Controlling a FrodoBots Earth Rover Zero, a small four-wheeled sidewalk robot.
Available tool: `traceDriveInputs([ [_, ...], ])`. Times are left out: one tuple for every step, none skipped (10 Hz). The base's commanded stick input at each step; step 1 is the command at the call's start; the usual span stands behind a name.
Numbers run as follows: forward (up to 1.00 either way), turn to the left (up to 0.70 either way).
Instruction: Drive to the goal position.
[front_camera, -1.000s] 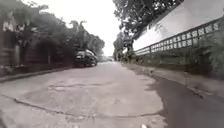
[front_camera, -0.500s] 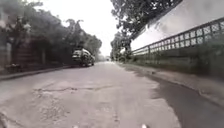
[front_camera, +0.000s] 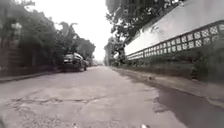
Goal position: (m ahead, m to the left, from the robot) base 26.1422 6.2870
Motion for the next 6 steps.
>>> traceDriveInputs([
  [0.85, -0.10],
  [0.85, -0.06],
  [0.85, -0.03],
  [0.85, -0.01],
  [0.85, 0.00],
  [0.85, 0.00],
])
